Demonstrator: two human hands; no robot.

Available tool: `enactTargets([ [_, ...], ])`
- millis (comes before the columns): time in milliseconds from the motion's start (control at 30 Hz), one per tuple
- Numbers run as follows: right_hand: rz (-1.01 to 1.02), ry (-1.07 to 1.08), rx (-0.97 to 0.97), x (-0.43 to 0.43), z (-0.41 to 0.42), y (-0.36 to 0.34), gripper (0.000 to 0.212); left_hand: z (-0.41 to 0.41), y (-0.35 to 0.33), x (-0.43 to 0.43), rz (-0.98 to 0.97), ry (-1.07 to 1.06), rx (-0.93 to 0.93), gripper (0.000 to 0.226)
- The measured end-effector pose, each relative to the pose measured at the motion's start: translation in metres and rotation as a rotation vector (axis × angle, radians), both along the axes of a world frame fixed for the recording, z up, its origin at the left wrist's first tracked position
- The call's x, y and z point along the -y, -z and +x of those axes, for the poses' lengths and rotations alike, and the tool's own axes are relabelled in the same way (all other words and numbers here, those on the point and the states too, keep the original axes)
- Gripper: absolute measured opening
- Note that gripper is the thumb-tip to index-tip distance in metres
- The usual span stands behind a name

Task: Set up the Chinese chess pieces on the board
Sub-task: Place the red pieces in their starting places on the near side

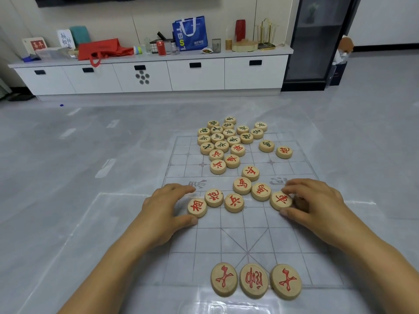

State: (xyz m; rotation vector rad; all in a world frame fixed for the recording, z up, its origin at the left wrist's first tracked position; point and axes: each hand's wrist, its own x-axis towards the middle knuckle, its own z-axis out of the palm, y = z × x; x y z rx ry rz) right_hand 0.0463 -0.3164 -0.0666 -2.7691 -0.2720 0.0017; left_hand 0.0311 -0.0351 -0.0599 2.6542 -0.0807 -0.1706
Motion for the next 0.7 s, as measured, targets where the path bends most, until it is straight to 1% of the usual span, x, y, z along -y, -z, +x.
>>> enactTargets([
  [33,0.072,0.012,-0.009,0.002,0.0,-0.001,0.051,-0.001,0.0,0.0,0.001,0.017,0.009,0.056],
  [67,0.189,0.057,-0.018,0.004,0.0,-0.003,0.05,-0.001,0.001,0.001,0.003,0.033,0.02,0.052],
  [200,0.861,0.389,0.095,0.023,0.008,-0.017,0.036,-0.001,0.002,-0.001,-0.014,0.037,0.033,0.043],
  [233,0.978,0.456,0.113,0.03,0.009,-0.021,0.034,-0.001,0.003,-0.001,-0.012,0.029,0.035,0.042],
  [267,1.037,0.503,0.116,0.036,0.01,-0.023,0.034,0.0,0.003,-0.002,-0.007,0.019,0.037,0.042],
  [333,1.036,0.539,0.088,0.041,0.009,-0.024,0.034,0.0,0.003,-0.004,0.009,-0.004,0.04,0.041],
  [500,0.842,0.485,0.019,0.039,0.006,-0.019,0.031,-0.001,0.004,-0.004,0.004,0.004,0.024,0.055],
  [700,0.527,0.354,0.014,0.027,0.002,-0.011,0.032,-0.001,0.004,0.002,0.015,0.041,0.045,0.048],
])
